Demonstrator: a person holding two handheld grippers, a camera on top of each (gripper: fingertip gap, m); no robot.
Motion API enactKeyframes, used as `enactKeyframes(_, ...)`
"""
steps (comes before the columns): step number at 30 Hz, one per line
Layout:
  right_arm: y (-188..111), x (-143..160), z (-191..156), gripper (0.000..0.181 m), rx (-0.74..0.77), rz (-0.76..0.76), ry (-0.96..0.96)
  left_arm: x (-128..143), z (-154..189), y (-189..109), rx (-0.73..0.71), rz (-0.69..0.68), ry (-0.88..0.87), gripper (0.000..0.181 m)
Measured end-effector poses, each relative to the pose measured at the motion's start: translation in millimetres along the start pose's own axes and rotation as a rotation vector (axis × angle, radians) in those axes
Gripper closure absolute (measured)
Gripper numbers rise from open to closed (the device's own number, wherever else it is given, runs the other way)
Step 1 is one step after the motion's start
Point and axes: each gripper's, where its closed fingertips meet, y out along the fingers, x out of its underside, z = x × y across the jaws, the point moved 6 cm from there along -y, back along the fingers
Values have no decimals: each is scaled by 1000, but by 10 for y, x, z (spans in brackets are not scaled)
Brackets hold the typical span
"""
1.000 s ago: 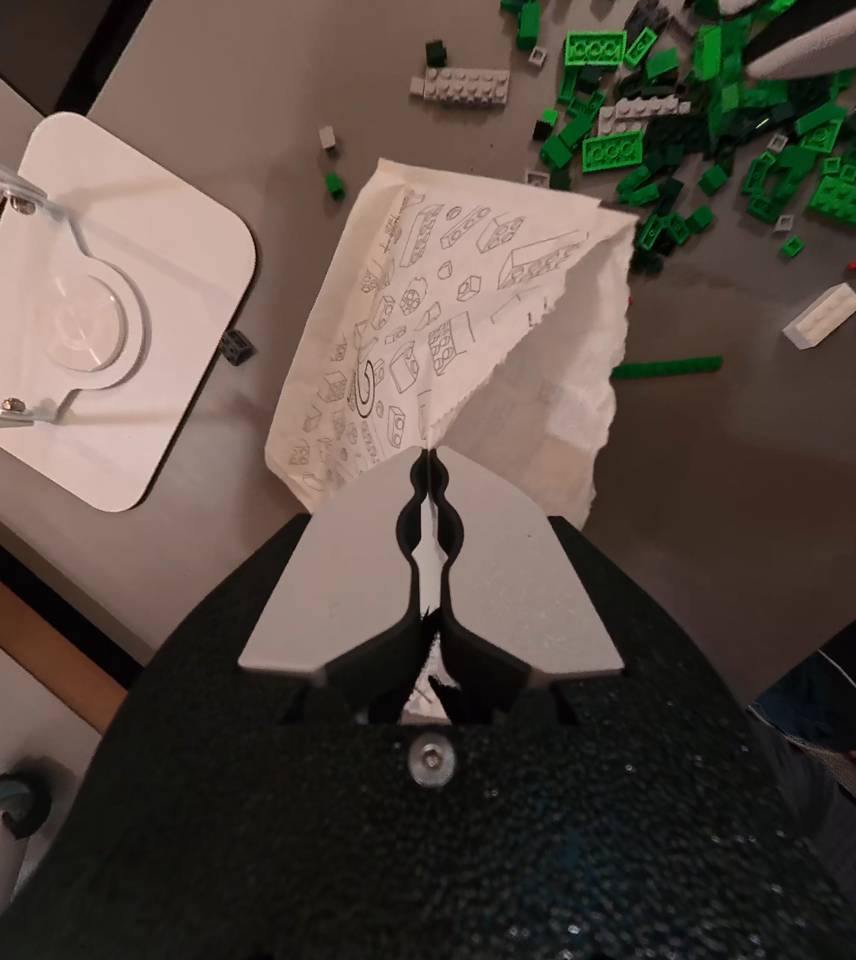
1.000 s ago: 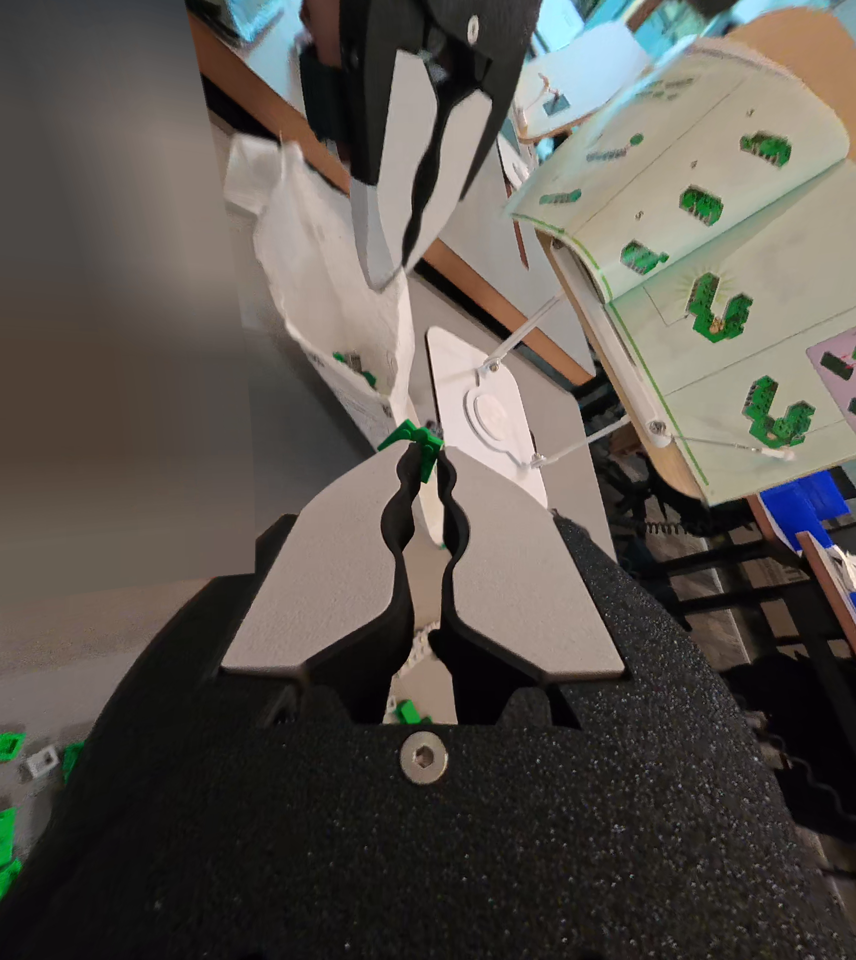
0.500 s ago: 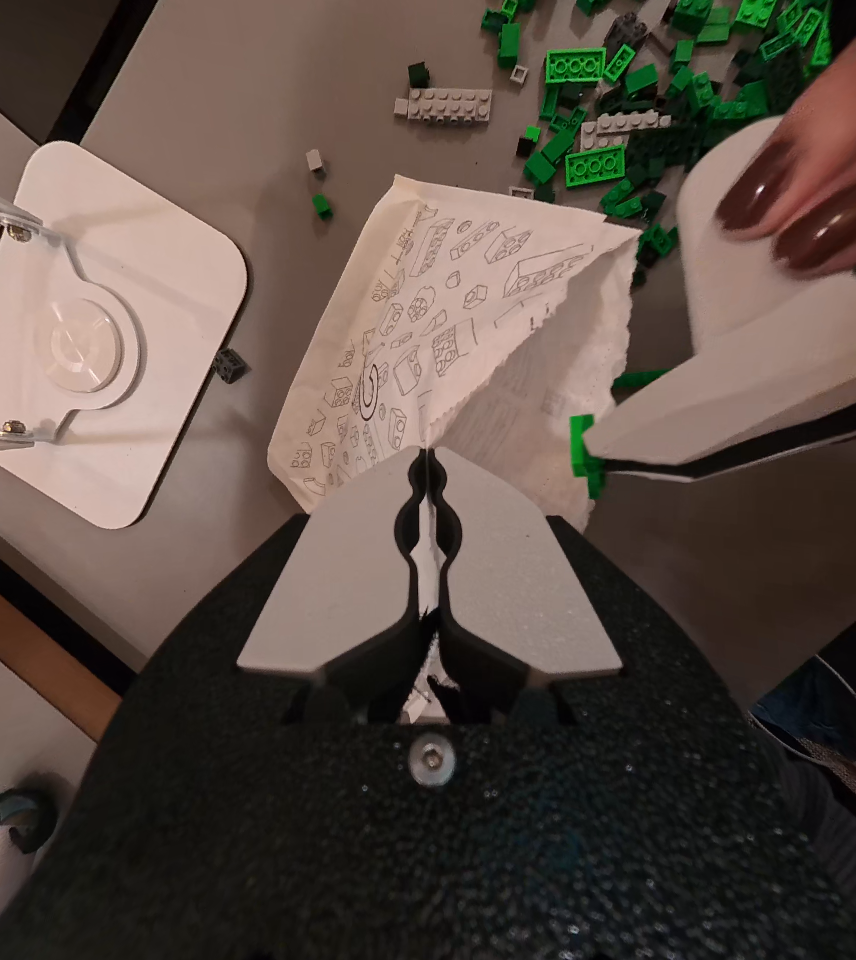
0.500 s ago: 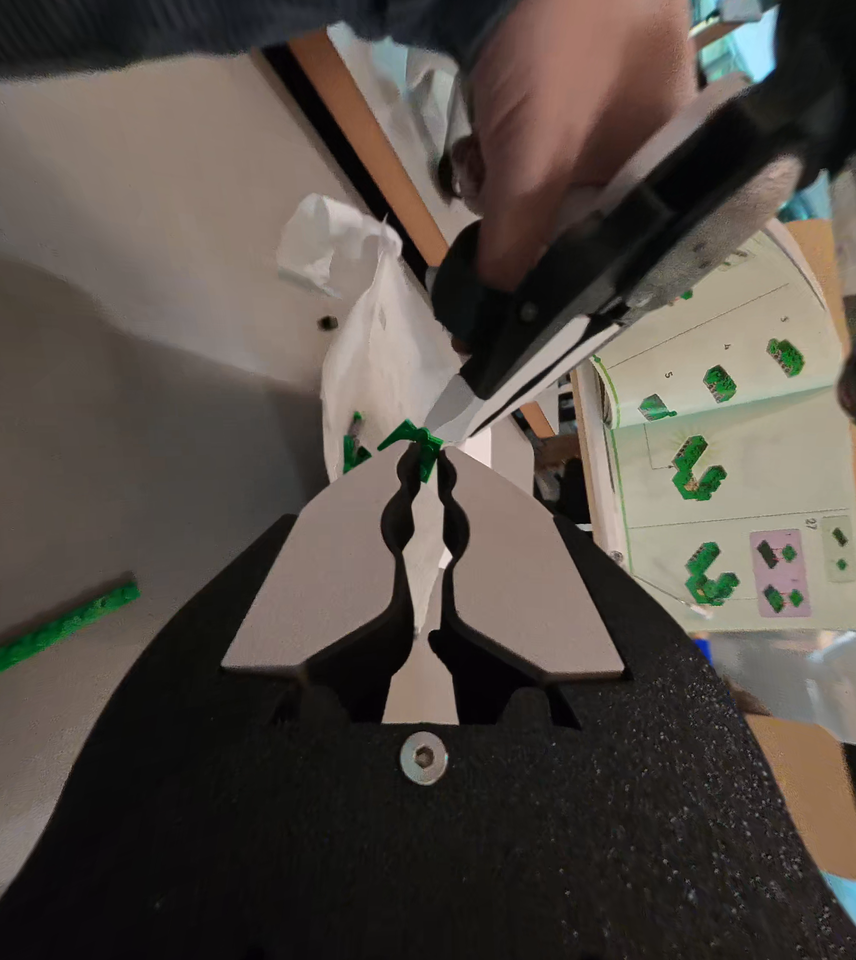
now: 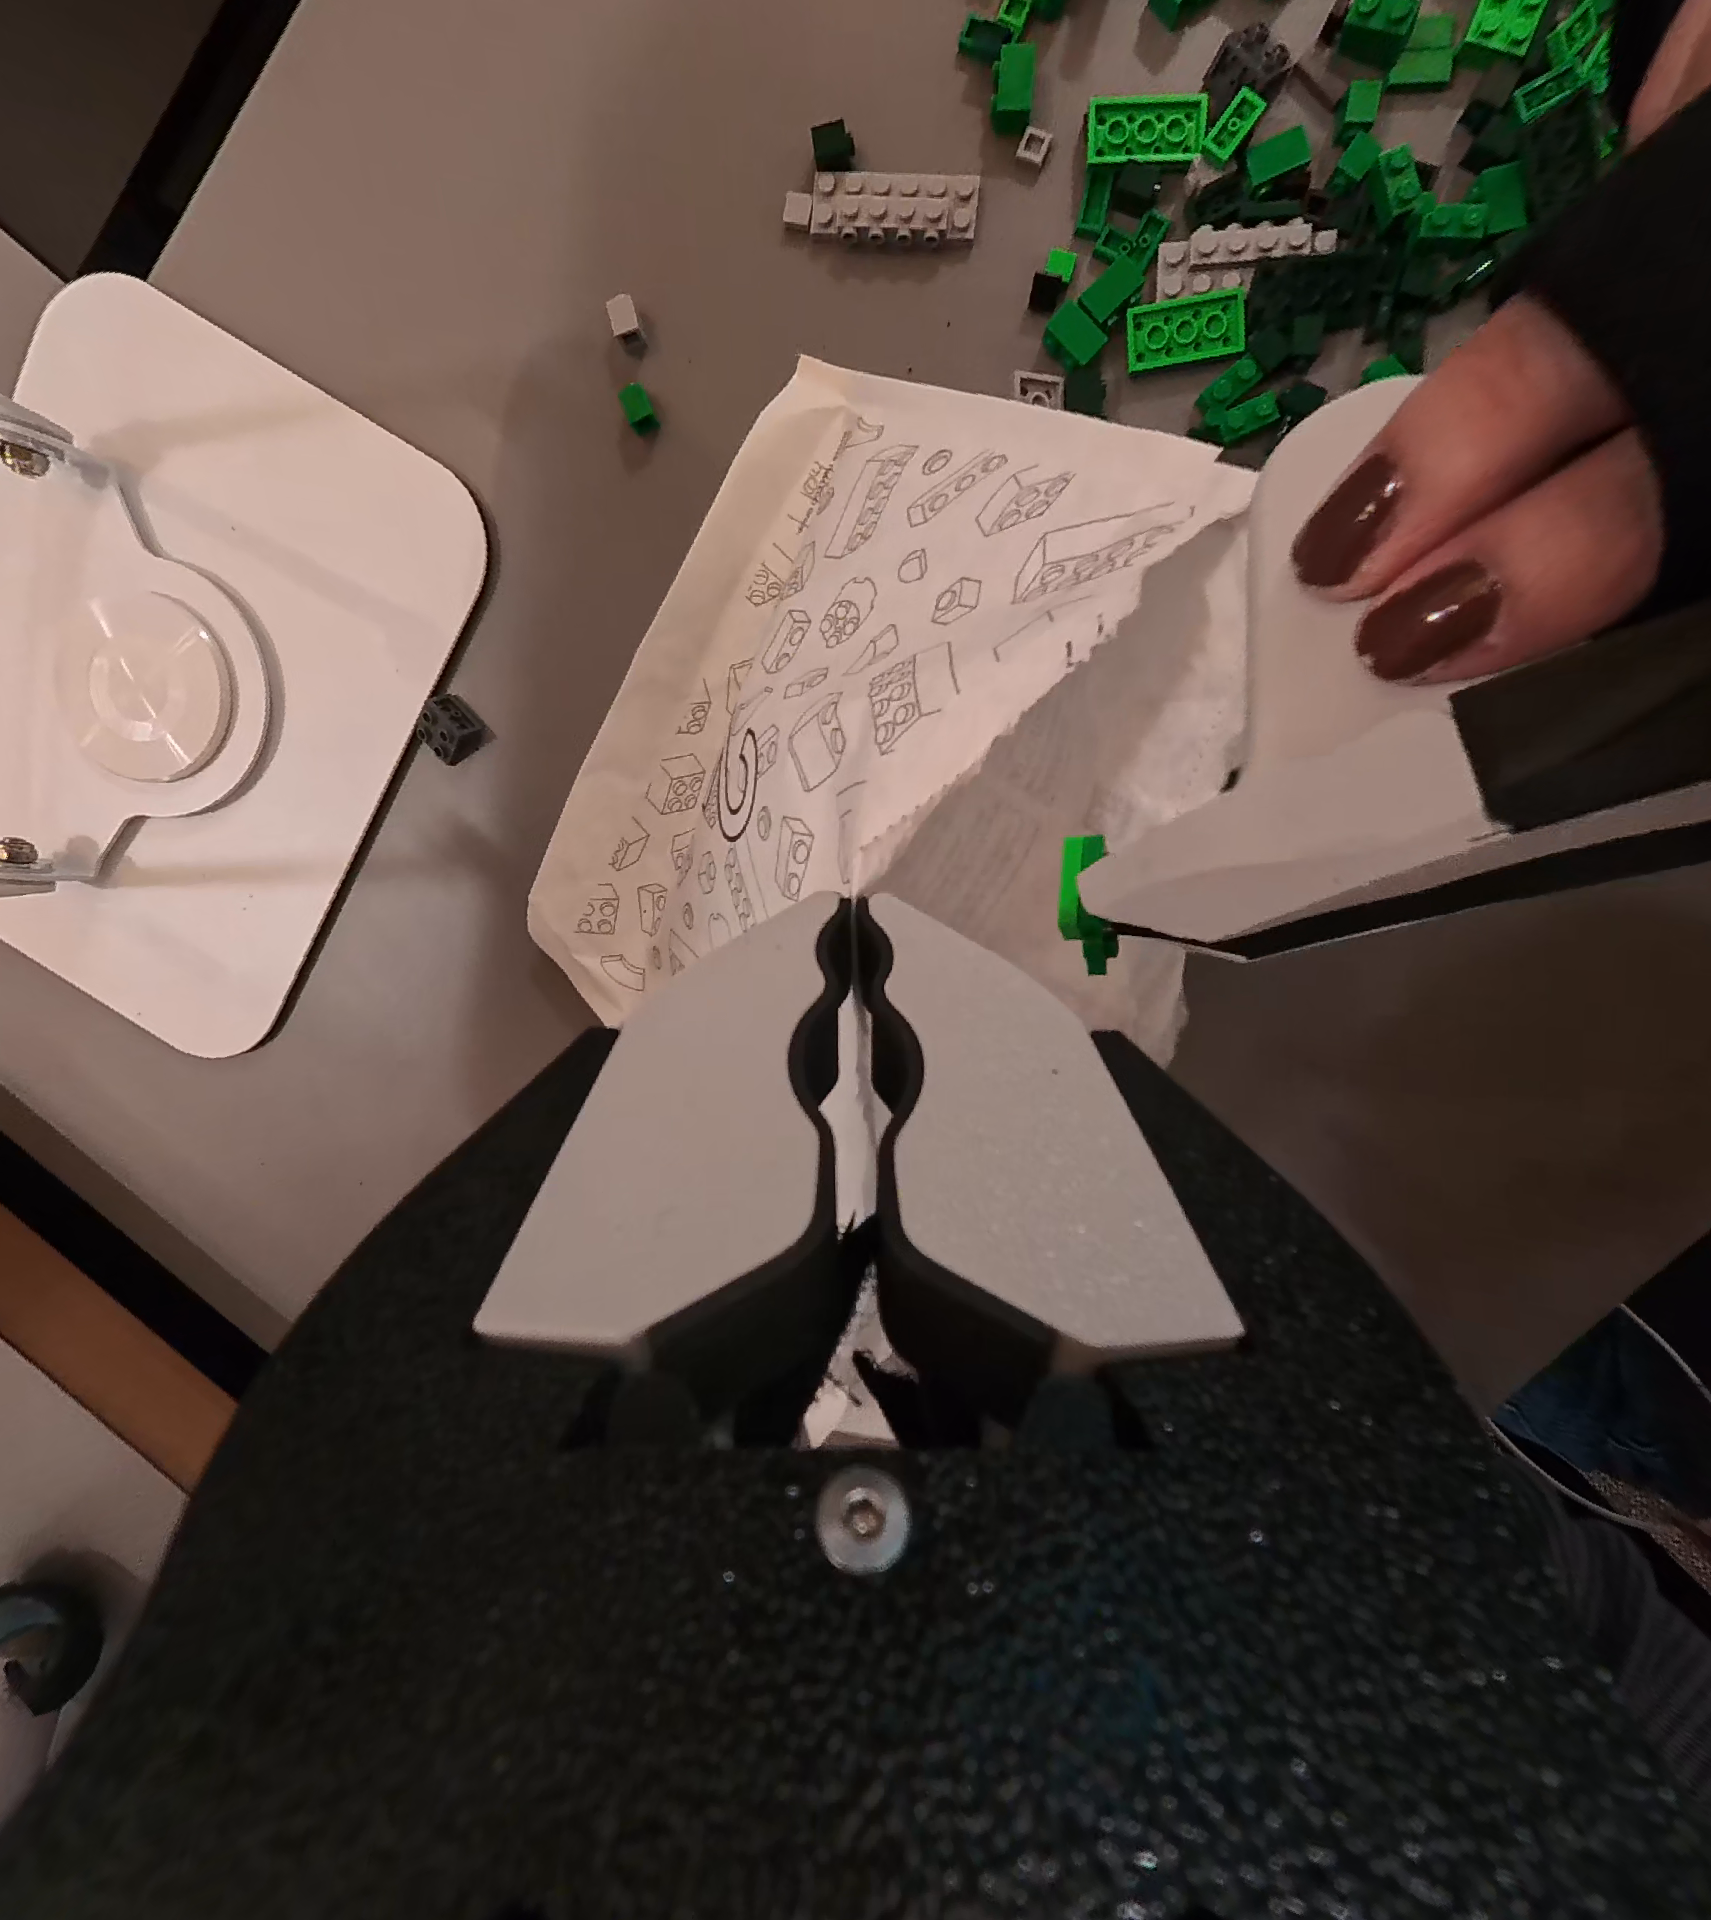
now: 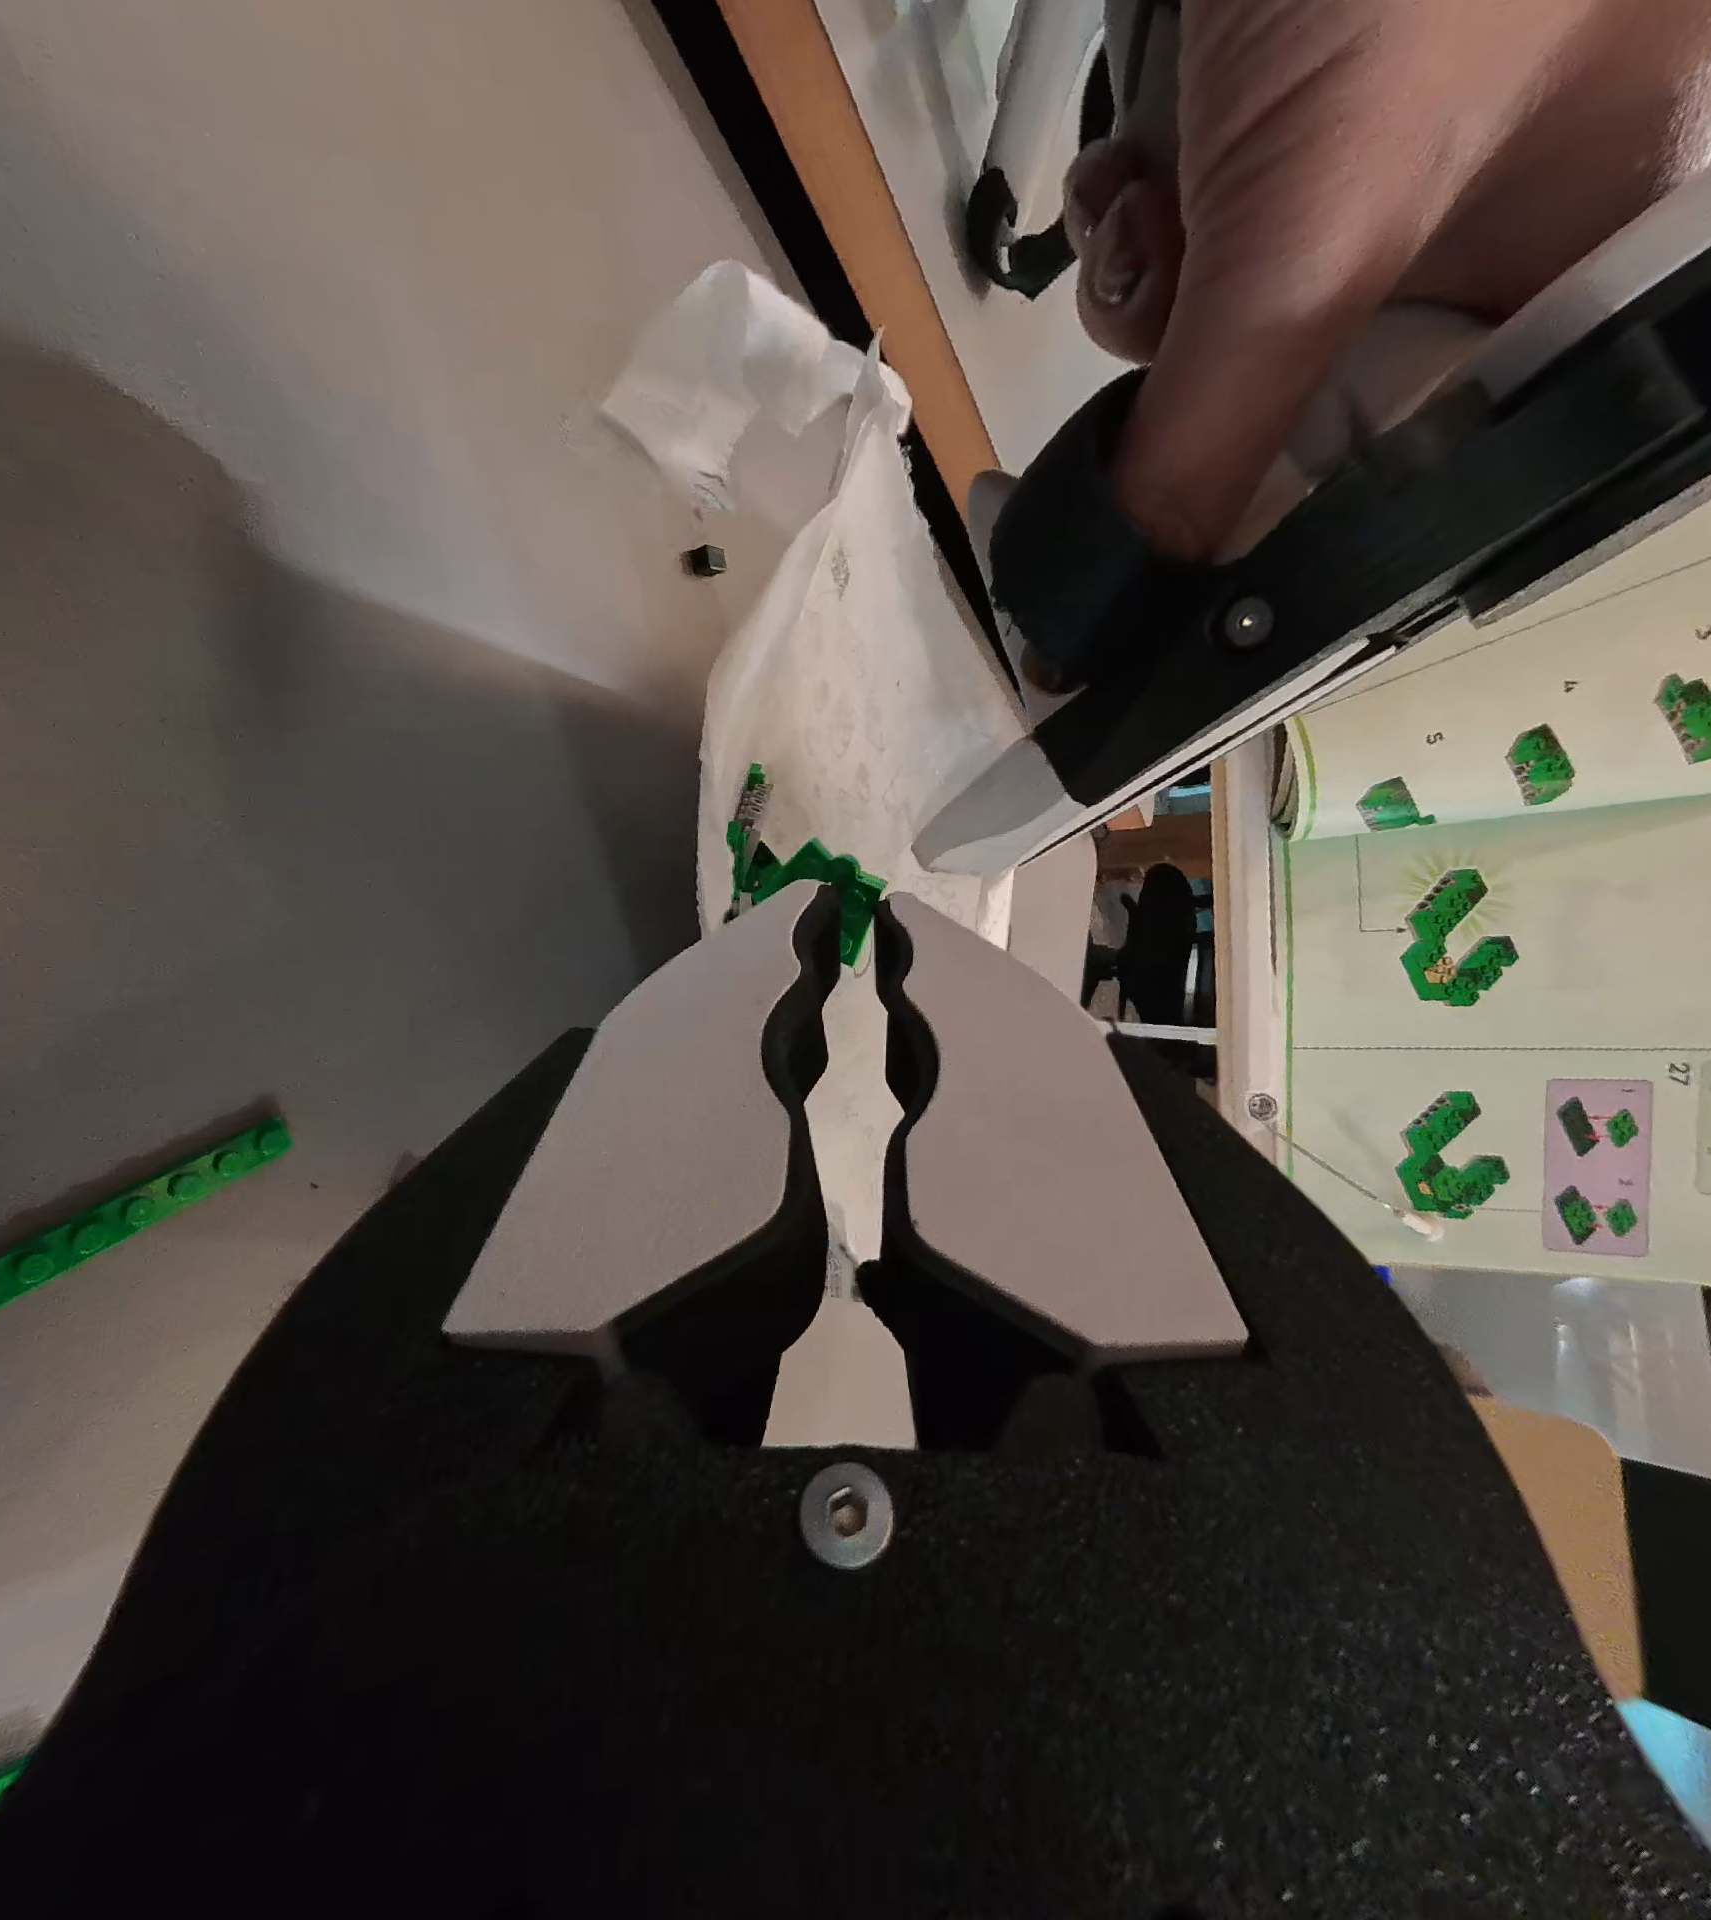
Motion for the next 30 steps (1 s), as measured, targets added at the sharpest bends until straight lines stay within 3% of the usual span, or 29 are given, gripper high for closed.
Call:
enactKeyframes(7, 23, -13, -22, 175, -24, 3, 26, 8, -13, -8, 5, 8, -18, 181)
enactKeyframes(11, 16, -8, -26, 164, -67, 8, 79, 16, -19, -2, 7, 3, -21, 181)
enactKeyframes(16, -159, 49, 73, 164, -76, 31, 160, 30, -45, 7, -6, -8, -30, 181)
enactKeyframes(23, -696, 591, 249, 164, -81, -81, 426, 70, -88, -7, -15, -10, -48, 181)
enactKeyframes(30, -935, 1049, 155, 164, -131, -216, 611, 92, -107, -2, -20, -18, -55, 181)
